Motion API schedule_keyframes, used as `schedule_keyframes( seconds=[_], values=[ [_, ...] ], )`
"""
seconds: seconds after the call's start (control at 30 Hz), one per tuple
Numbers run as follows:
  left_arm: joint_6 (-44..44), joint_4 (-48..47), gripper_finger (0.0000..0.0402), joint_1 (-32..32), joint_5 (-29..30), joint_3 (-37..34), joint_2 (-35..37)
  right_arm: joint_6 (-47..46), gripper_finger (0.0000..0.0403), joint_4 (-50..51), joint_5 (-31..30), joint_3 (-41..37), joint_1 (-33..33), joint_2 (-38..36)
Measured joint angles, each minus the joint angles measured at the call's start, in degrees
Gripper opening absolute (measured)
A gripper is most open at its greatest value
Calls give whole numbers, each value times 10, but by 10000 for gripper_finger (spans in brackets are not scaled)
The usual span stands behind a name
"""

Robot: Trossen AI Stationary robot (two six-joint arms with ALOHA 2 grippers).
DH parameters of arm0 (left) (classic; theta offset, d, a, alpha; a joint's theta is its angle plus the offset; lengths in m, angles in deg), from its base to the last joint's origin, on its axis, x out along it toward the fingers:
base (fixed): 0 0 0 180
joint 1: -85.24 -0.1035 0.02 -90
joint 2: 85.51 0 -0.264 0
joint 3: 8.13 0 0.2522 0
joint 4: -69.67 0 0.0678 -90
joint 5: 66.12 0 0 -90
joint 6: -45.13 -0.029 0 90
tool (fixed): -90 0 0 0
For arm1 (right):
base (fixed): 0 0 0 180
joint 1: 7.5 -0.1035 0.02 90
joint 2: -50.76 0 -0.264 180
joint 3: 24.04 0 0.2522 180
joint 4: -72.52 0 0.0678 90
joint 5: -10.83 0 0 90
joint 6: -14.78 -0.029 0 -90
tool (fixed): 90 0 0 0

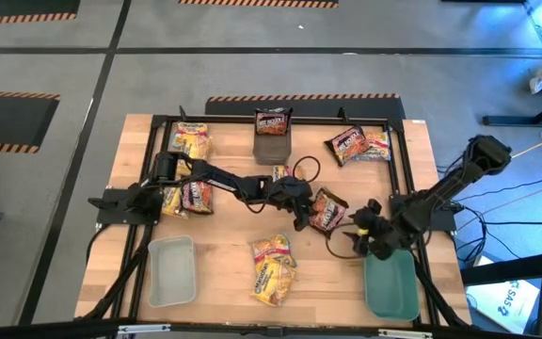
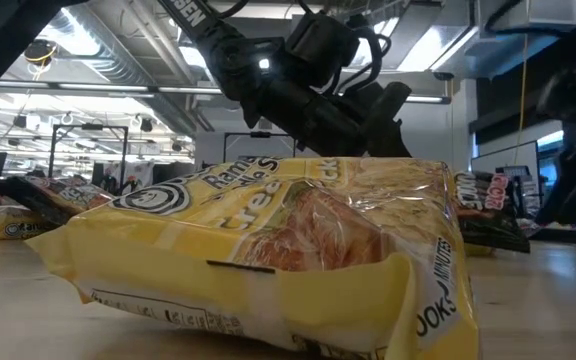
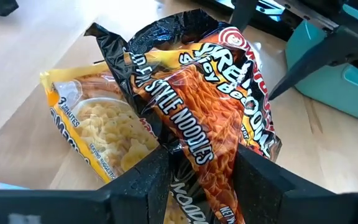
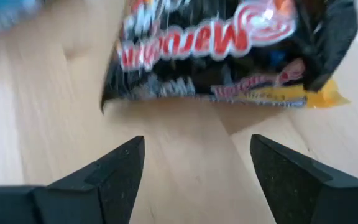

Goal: Sort Maruchan noodles
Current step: Put the bottom right black noodle pack into the black bin

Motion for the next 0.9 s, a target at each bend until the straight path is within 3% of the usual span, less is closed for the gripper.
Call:
schedule_keyframes(
  seconds=[0.2,0.4,0.6,0.9],
  values=[
    [-13,19,148,0,5,-1,0,-44,280,-92,-65,-48,-17,0],
    [-50,35,148,4,27,-2,15,-61,280,-99,-68,-39,-17,-3],
    [-76,40,148,6,29,-2,26,-58,280,-109,-112,-35,-17,-2],
    [-104,38,148,9,31,-2,26,41,280,-164,-63,-35,-17,-2]
  ],
)
